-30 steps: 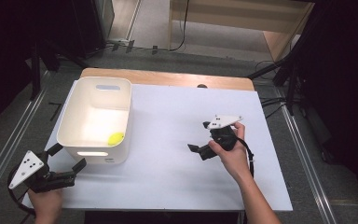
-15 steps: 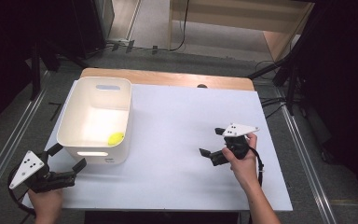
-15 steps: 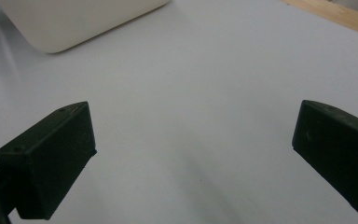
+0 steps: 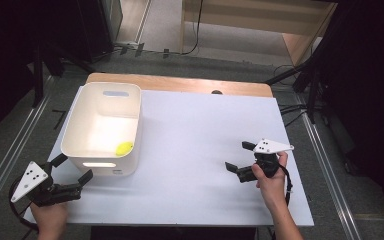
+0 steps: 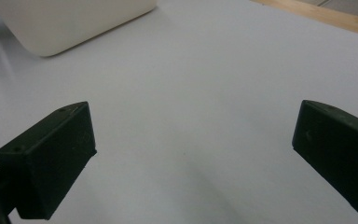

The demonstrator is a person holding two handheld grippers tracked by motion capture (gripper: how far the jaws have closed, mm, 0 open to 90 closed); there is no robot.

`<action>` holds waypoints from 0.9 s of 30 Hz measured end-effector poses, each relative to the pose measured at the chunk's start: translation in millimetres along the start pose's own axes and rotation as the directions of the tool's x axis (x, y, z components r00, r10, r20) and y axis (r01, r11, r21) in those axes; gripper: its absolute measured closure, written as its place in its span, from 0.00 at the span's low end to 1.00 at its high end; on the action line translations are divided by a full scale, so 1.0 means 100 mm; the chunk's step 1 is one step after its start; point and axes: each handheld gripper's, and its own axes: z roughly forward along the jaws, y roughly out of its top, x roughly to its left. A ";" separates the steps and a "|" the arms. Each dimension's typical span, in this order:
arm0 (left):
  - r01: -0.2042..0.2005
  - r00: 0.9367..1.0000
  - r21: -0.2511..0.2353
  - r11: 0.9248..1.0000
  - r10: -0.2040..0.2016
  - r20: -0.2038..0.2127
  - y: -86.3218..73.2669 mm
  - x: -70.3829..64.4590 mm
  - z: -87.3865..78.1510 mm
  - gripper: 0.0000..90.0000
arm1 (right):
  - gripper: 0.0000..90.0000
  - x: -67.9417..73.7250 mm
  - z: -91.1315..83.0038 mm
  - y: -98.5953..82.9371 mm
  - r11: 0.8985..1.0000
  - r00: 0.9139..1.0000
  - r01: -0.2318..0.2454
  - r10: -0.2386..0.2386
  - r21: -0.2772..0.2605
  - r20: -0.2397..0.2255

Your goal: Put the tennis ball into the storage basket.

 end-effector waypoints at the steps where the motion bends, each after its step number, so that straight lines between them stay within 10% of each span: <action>1: 0.000 1.000 0.000 1.000 0.000 0.000 0.00 0.00 0.00 0.00 | 0.00 -0.01 -0.01 -0.01 1.000 1.000 -0.002 0.002 -0.005 0.000; 27: 0.010 1.000 -0.006 1.000 -0.010 0.002 0.00 0.01 0.00 0.00 | 0.00 -0.18 -0.45 -0.46 0.988 0.993 -0.058 0.072 -0.147 0.090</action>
